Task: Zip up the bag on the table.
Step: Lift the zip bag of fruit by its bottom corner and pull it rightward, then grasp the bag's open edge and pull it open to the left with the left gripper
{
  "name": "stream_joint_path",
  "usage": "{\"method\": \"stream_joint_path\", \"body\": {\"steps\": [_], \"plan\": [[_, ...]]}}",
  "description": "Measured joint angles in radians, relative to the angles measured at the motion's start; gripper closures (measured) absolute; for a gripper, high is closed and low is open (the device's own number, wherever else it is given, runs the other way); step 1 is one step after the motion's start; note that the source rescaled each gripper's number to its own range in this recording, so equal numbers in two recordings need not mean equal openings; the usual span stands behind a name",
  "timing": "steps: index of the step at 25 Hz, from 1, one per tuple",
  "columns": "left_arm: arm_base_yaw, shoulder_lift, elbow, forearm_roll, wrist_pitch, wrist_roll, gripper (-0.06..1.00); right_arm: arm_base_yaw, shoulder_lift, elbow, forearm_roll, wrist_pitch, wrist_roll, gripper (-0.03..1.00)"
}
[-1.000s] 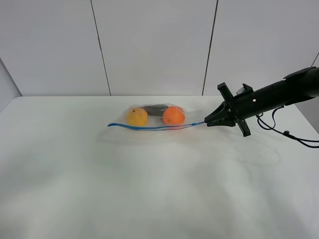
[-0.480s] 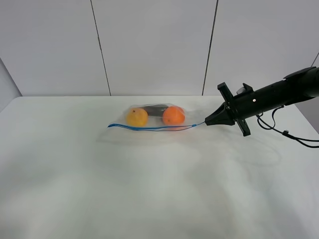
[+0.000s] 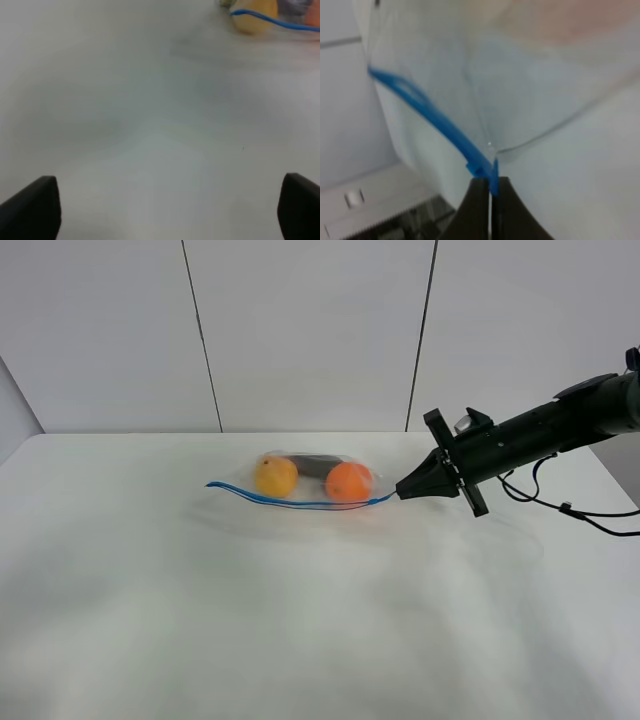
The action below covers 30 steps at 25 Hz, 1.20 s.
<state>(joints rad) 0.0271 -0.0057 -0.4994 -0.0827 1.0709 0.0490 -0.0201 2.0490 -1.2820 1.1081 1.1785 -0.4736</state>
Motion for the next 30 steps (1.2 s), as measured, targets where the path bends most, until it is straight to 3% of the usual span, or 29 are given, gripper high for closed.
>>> {"method": "stream_joint_path", "body": {"steps": [5, 22, 27, 30], "plan": [[0.0, 0.0, 0.0, 0.0, 0.0, 0.0, -0.06, 0.064, 0.0, 0.0, 0.013, 0.005, -0.021, 0.97], [0.0, 0.001, -0.007, 0.0, -0.012, 0.0, -0.06, 0.052, 0.0, 0.0, 0.051, -0.004, -0.088, 0.97], [0.0, 0.189, -0.16, 0.0, -0.114, 0.017, -0.06, 0.052, 0.0, 0.0, 0.057, -0.012, -0.093, 0.97], [0.0, 0.386, -0.289, 0.0, -0.135, 0.147, -0.06, 0.052, 0.0, 0.0, 0.057, -0.015, -0.095, 0.97]]}}
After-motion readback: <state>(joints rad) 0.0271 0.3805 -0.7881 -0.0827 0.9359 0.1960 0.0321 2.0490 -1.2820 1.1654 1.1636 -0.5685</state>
